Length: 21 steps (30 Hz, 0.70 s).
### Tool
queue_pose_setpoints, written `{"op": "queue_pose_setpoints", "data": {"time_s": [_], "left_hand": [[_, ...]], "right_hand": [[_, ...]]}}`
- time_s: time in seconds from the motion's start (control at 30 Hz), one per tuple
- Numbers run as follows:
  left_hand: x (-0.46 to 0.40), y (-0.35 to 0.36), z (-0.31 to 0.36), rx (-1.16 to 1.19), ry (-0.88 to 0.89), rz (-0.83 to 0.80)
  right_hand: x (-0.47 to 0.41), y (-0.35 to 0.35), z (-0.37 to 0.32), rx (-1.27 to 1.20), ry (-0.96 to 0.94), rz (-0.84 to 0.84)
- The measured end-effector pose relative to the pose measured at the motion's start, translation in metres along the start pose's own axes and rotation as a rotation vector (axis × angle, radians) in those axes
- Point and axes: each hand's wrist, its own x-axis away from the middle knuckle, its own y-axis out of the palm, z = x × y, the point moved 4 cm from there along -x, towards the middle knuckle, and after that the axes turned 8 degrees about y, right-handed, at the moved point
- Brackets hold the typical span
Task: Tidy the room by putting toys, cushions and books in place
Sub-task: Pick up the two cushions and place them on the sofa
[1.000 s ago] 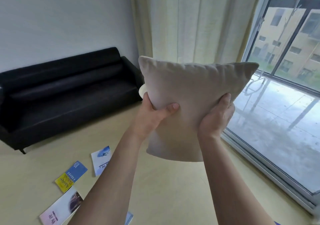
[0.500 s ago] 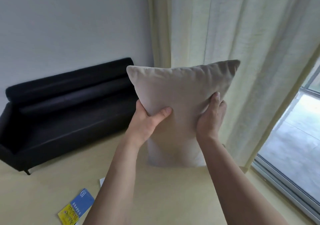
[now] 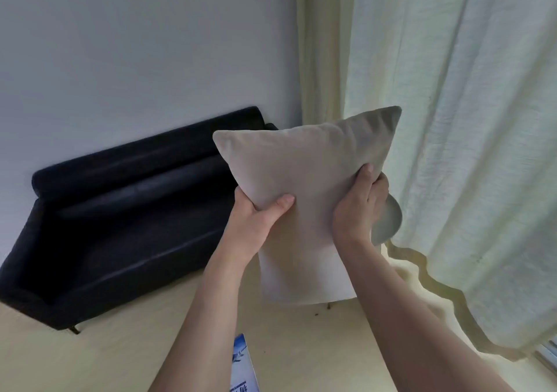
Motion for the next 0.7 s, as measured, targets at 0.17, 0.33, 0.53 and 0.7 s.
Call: {"op": "queue_pose_setpoints", "data": {"time_s": [0.17, 0.33, 0.53, 0.7], "left_hand": [[-0.086, -0.045, -0.048, 0.011, -0.066, 0.119], [-0.195, -0.112, -0.066, -0.074, -0.052, 0.202], [-0.306, -0.21, -0.084, -0.15, -0.03, 0.28], [-0.372, -0.256, -0.124, -0.003, -0.121, 0.362]], "right_hand": [[-0.041, 0.113, 0.027, 0.073, 0.015, -0.098], [-0.08, 0.252, 0.045, 0.043, 0.083, -0.193], [-0.098, 0.411, 0.066, -0.089, 0.238, -0.422], [-0.123, 0.495, 0.105, 0.013, 0.311, -0.489]]}}
